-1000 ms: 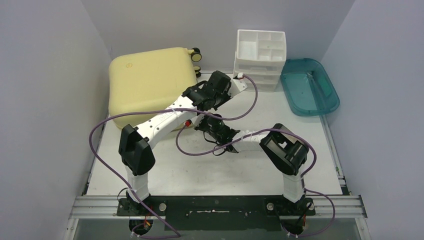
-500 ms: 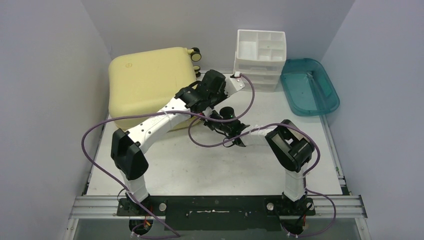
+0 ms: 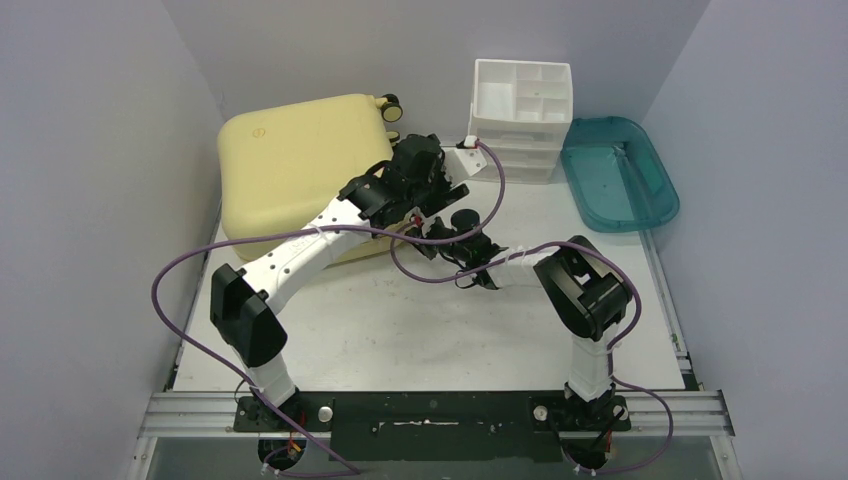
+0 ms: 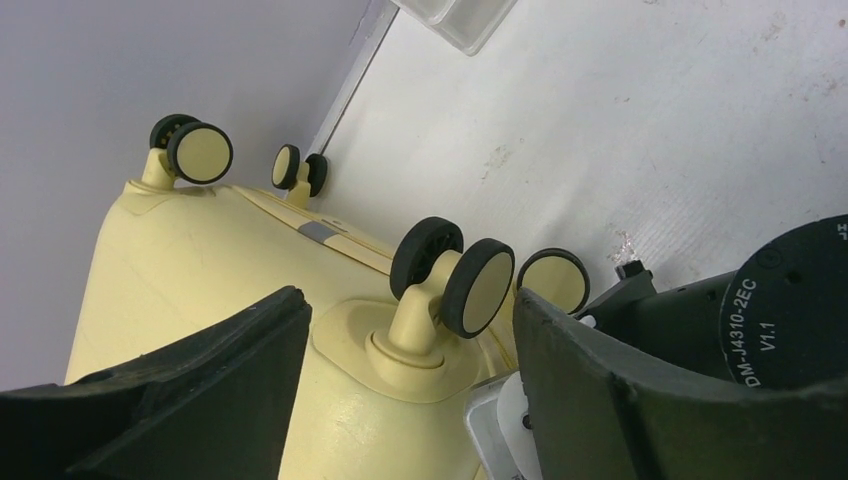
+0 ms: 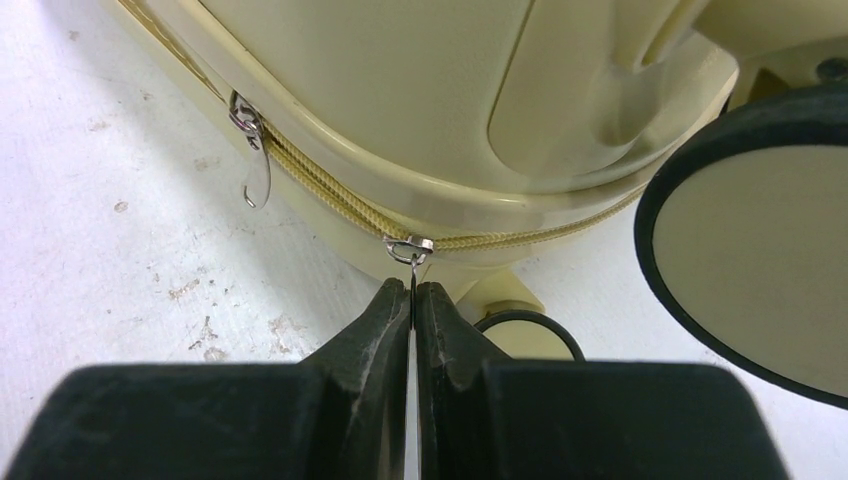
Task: Open, take out, and arrange the luggage
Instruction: Unzip the luggage at the center of the board.
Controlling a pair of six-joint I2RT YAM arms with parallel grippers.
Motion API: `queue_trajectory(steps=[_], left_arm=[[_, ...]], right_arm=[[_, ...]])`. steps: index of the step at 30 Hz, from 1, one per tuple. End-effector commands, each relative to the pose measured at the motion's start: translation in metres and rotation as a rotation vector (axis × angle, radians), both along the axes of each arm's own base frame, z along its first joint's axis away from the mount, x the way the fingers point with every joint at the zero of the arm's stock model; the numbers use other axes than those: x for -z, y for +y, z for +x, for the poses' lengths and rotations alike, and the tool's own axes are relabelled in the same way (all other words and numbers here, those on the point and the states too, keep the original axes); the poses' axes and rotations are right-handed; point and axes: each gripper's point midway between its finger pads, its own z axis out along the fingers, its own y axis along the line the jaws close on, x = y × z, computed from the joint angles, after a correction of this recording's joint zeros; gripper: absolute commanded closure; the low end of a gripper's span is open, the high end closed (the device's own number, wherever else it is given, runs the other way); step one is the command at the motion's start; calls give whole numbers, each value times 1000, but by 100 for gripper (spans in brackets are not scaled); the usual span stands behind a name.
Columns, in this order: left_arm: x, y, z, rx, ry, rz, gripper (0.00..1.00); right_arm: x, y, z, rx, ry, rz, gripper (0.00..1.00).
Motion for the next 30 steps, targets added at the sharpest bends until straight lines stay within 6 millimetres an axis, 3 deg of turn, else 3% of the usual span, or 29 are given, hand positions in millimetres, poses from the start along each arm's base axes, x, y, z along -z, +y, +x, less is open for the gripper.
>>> queue_trajectory(steps=[1,3,12,19,22,25,30], left_arm=[[44,17,-15,39,149,151,22],[49,14,-14,52,164,172,13],[83,27,7,-28,230,324,13],[96,43,19,-85,329,396,28],[98,49,24,-114,340,413,29],[82,44,37,-149,277,329,29],[12,22,48,-120,75,62,22]], right_arm=[[-21,-18,22,78,-8,75,100],[-20,-18,21,76,-8,72,100],[-19,-16,19,65,8,72,100],[-17,-12,16,55,8,65,100],[-14,-11,15,52,14,60,100],[-12,-9,14,47,18,54,100],[-10,-8,13,44,22,49,100]])
